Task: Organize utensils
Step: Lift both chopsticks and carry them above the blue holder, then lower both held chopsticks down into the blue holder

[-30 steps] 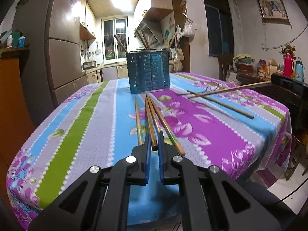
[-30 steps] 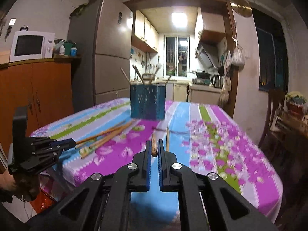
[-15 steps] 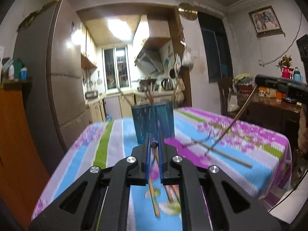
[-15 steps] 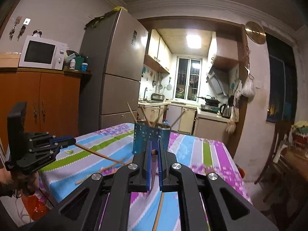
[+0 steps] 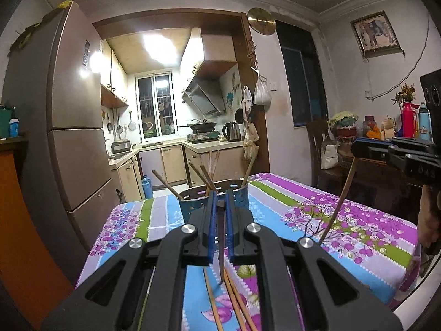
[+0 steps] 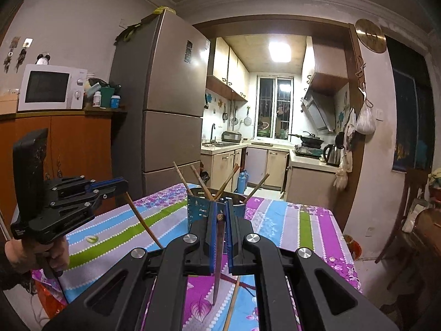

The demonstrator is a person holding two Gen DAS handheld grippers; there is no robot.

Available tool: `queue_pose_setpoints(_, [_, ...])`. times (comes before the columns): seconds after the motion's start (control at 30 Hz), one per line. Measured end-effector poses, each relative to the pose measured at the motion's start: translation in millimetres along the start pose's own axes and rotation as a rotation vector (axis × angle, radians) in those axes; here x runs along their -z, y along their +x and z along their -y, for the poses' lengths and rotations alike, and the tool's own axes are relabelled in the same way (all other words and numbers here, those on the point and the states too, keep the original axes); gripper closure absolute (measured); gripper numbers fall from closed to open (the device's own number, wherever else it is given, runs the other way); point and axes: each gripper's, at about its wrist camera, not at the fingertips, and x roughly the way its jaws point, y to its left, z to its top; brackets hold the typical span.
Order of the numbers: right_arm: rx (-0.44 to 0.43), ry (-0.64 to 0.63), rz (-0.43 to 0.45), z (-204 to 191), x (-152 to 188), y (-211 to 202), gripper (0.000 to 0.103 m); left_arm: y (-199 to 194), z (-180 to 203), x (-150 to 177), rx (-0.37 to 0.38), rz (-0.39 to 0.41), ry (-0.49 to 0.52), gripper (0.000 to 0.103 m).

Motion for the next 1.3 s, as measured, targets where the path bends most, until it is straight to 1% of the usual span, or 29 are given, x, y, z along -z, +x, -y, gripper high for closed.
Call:
queue_pose_setpoints(0.23, [0.0,-0.006,0.008,1.6,-16.9,15.9,0.096,5.3,-4.5,-23.6,-0.008,0.004,0.011,0.098])
queue_pose_setpoints(0.5, [-0.016,0.021,0.023,8.4,-35.7,24.5,0.096,6.4,-13.7,-45.6,0.01,0.005,-0.008,0.098])
queue_pose_setpoints(0.7, [-0.03,0.043,0.023,12.5,-51.4,31.2,0.096,13.4,-20.2,-63.3,0.015,0.021,-0.02,0.098])
queue_pose_setpoints(0.97, [-0.047,0.041,0.039,14.1,-84.9,37.0,0.096,13.8,-37.4,-93.3,0.014,0.089,-0.062,0.098])
queue_pose_setpoints(1.3, [-0.061,0.031,0.059,13.9,-125.5,51.3,0.096,19.3,-44.6,-128.5,-0.001,0.148,-0.061,0.098])
